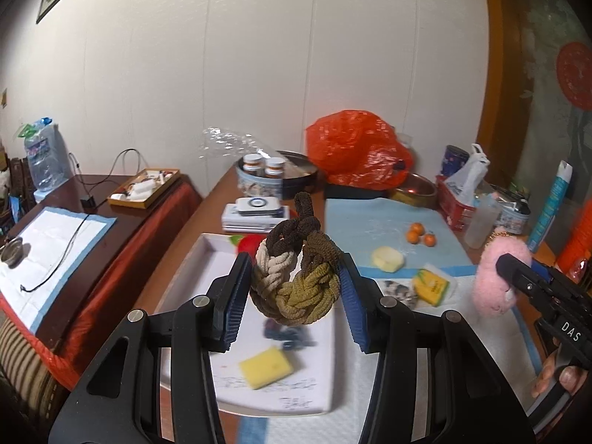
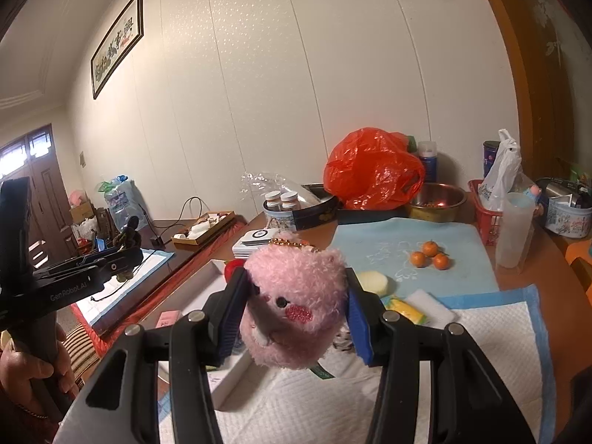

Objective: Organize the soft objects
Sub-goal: 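Carry the rope ring and pink plush toy over the white box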

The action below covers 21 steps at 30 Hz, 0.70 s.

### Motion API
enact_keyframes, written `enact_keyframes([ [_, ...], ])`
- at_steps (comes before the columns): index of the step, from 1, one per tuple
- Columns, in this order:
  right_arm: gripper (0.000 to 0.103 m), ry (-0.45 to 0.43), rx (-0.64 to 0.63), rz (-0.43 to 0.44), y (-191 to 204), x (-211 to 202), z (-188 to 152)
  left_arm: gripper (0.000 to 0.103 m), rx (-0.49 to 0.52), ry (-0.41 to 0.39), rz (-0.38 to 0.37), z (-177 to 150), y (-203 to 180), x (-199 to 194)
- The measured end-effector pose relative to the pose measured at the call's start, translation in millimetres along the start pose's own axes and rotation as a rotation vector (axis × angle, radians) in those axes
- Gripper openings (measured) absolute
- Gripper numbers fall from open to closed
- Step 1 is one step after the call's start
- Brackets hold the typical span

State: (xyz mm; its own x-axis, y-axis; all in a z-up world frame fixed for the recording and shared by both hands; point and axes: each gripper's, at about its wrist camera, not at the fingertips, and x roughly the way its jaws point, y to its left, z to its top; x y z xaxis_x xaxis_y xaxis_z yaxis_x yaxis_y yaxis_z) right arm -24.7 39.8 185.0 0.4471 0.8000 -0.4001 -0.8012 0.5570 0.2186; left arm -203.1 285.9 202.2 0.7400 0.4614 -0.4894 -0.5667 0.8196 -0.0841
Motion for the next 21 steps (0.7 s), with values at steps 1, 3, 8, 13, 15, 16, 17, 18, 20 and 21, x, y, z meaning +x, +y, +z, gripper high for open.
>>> enact_keyframes([
  [1, 0.05, 0.004, -0.002, 0.001, 5.5, 3.1, -0.4, 0.047, -0.007, 0.0, 0.005, -0.3, 8.7, 0.2],
  [3, 0.05, 0.013, -0.006, 0.004, 16.2, 10.0, -1.8, 0.047, -0.022, 0.005, 0.012, 0.0, 25.5, 1.5],
  [8, 0.05, 0.029, -0.017, 0.017, 42.3, 27.8, -1.5, 0.047, -0.03, 0.012, 0.032, 1.3, 60.1, 5.7],
  [13, 0.05, 0.049, -0.002, 0.041, 66.4, 50.3, -0.4, 0.047, -0.039, 0.035, 0.027, -1.3, 88.9, 18.5],
  [15, 0.05, 0.063, -0.004, 0.044, 76.7, 63.8, -0.4, 0.047, -0.043, 0.051, 0.024, -1.9, 101.2, 26.4],
  [16, 0.05, 0.063, -0.007, 0.044, 79.9, 67.6, -0.8, 0.047, -0.046, 0.055, 0.021, -1.3, 105.2, 29.4],
  [17, 0.051, 0.065, -0.013, 0.043, 84.6, 73.7, -0.5, 0.047, -0.047, 0.059, 0.019, -1.0, 110.6, 32.9],
  [18, 0.051, 0.067, -0.019, 0.045, 89.8, 80.2, -0.4, 0.047, -0.045, 0.063, 0.016, -0.3, 114.8, 36.7],
  [20, 0.051, 0.074, -0.026, 0.042, 98.7, 92.8, 0.4, 0.047, -0.04, 0.069, 0.013, 2.4, 121.4, 44.3],
  [21, 0.051, 0.081, -0.028, 0.041, 104.0, 99.6, 0.6, 0.047, -0.037, 0.074, 0.01, 4.0, 124.2, 49.6],
])
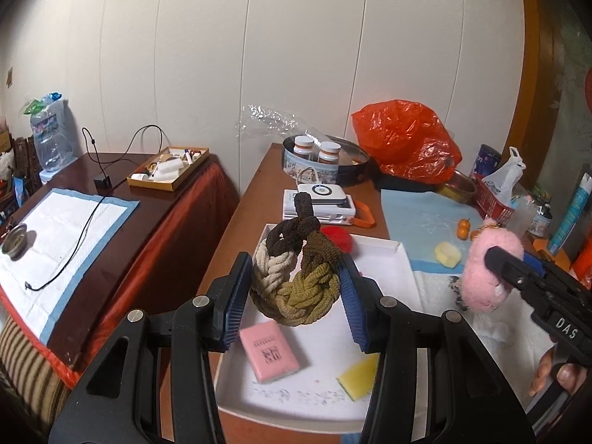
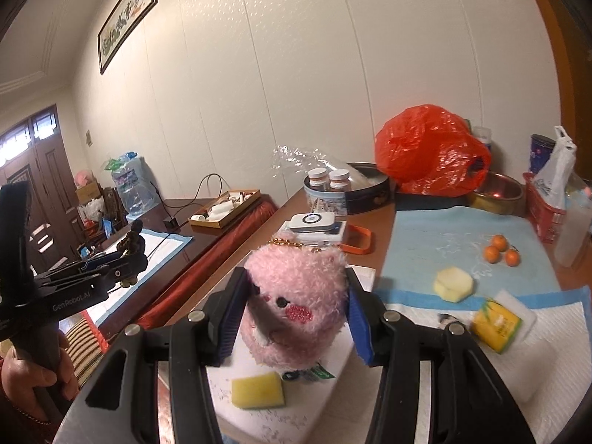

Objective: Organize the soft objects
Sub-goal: 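Carry the rope ring and pink plush toy over the white box, then lower the rope ring and pink plush into the box and open both tools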

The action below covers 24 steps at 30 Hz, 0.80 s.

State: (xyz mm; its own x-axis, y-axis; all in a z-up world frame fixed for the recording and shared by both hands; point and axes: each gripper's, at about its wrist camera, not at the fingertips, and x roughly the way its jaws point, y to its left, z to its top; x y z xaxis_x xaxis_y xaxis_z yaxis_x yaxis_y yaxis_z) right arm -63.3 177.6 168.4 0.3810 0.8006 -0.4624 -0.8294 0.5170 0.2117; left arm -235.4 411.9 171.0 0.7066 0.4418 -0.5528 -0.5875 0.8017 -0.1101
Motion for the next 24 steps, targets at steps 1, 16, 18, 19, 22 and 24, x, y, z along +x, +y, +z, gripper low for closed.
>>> enact_keyframes([
  [1, 0.051, 0.011, -0.001, 0.0, 3.9, 8.0, 0.6, 0.047, 0.007, 0.006, -0.003, 2.3, 1.9, 6.5],
  [16, 0.052, 0.191, 0.038, -0.073, 14.1, 95.8, -22.3, 0.047, 0.071, 0.185, -0.077, -3.4, -5.1, 115.0],
  [18, 0.052, 0.199, 0.04, -0.081, 12.8, 102.4, -22.4, 0.047, 0.072, 0.218, -0.088, -5.2, -8.4, 127.0],
  [19, 0.052, 0.201, 0.043, -0.085, 12.1, 105.9, -22.3, 0.047, 0.07, 0.24, -0.091, -6.4, -9.8, 133.4],
  [22, 0.053, 0.213, 0.059, -0.094, 7.4, 112.7, -24.1, 0.056, 0.041, 0.278, -0.125, -9.5, -9.7, 146.1],
  [24, 0.065, 0.225, 0.067, -0.088, 4.6, 118.3, -24.9, 0.072, 0.026, 0.293, -0.136, -11.4, -8.6, 152.3],
])
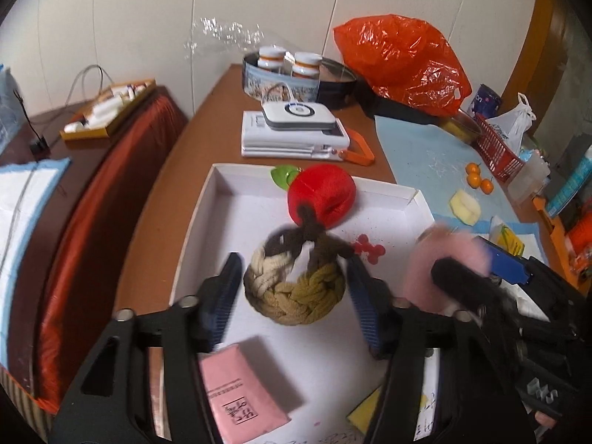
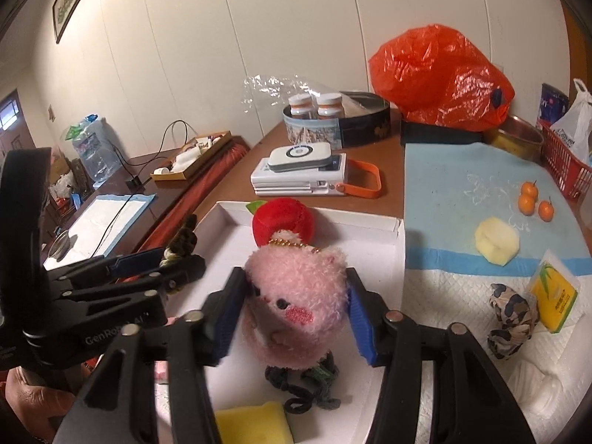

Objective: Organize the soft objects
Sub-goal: 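Lower the rope ring and pink plush into the box and open both tools, then move both open tools back over the pad toward the white towel and foam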

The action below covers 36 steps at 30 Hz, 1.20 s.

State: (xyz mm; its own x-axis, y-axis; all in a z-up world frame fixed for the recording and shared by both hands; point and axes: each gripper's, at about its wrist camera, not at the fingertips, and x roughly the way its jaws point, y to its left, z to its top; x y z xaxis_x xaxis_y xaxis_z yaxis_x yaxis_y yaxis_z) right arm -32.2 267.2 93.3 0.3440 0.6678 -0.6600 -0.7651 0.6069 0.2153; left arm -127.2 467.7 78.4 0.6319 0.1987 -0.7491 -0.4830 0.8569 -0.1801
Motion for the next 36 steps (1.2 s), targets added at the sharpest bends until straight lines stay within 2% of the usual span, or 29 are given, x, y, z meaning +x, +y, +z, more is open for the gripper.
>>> enact_keyframes([
  [1, 0.084, 0.002, 0.001, 0.005, -1.0, 1.7, 0.1, 0.084, -0.008, -0.001, 0.014, 1.0, 1.8, 1.8],
  [2, 0.092, -0.004, 0.002, 0.0, -1.9, 1.5, -0.5, 0.091, -0.021, -0.003, 0.017, 1.4, 4.9, 3.2],
  [3, 0.093, -0.022, 0.004, -0.023, -3.7, -0.4, -1.0, 0.101, -0.033, -0.004, 0.017, 1.7, 7.3, 3.7],
  [5, 0.103, -0.053, 0.01, -0.037, -7.6, -5.4, -0.8, 0.103, -0.052, -0.021, 0.033, 1.4, 11.7, 1.0],
  [12, 0.103, -0.151, 0.047, -0.04, -15.7, -34.7, -1.0, 0.103, -0.056, -0.089, 0.053, -1.5, 10.0, -28.1],
  [21, 0.103, -0.228, 0.006, -0.041, -5.0, -75.1, -10.2, 0.103, -0.045, -0.161, 0.079, -11.1, -1.5, -66.7],
  [31, 0.103, -0.225, 0.01, -0.03, -6.7, -90.5, -23.2, 0.103, -0.041, -0.183, 0.099, -25.5, -15.0, -86.8],
  [36, 0.103, -0.223, 0.018, -0.038, -14.8, -101.1, -29.7, 0.103, -0.015, -0.179, 0.085, -28.5, -35.9, -91.8],
])
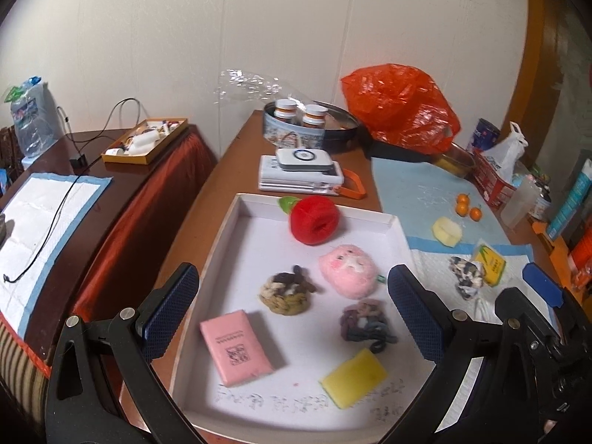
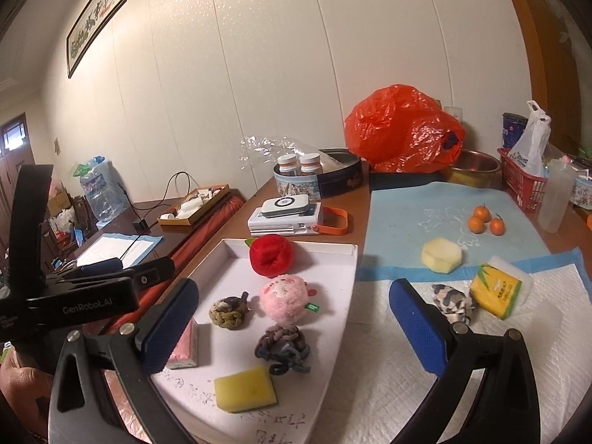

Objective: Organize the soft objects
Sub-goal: 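Move both open tools back over the pad toward the white towel and foam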

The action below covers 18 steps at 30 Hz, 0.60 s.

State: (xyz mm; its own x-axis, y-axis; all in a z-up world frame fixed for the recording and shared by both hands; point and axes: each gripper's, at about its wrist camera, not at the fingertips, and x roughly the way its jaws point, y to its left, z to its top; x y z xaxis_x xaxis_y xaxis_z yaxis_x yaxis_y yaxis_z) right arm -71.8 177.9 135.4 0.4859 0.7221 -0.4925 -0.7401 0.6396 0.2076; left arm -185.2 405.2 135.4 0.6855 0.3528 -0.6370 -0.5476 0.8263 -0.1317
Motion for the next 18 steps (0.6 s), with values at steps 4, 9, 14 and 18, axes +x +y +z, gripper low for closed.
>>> enact_keyframes([
  [4, 0.103, -0.015, 0.007, -0.014, -13.3, -12.9, 0.4, 0.103, 0.023, -0.002, -0.017, -3.5, -23.9, -6.0],
  [9, 0.103, -0.021, 0.03, -0.034, -38.9, -28.2, -2.2, 0.103, 0.063, 0.011, -0.023, -9.5, -58.5, -7.0],
  [14, 0.103, -0.022, 0.049, -0.048, -63.5, -43.2, -4.6, 0.103, 0.105, 0.02, -0.021, -15.4, -92.4, -8.6],
  [18, 0.103, -0.018, 0.055, -0.061, -79.6, -53.2, -6.9, 0.103, 0.126, 0.028, -0.026, -21.3, -116.7, -9.7],
])
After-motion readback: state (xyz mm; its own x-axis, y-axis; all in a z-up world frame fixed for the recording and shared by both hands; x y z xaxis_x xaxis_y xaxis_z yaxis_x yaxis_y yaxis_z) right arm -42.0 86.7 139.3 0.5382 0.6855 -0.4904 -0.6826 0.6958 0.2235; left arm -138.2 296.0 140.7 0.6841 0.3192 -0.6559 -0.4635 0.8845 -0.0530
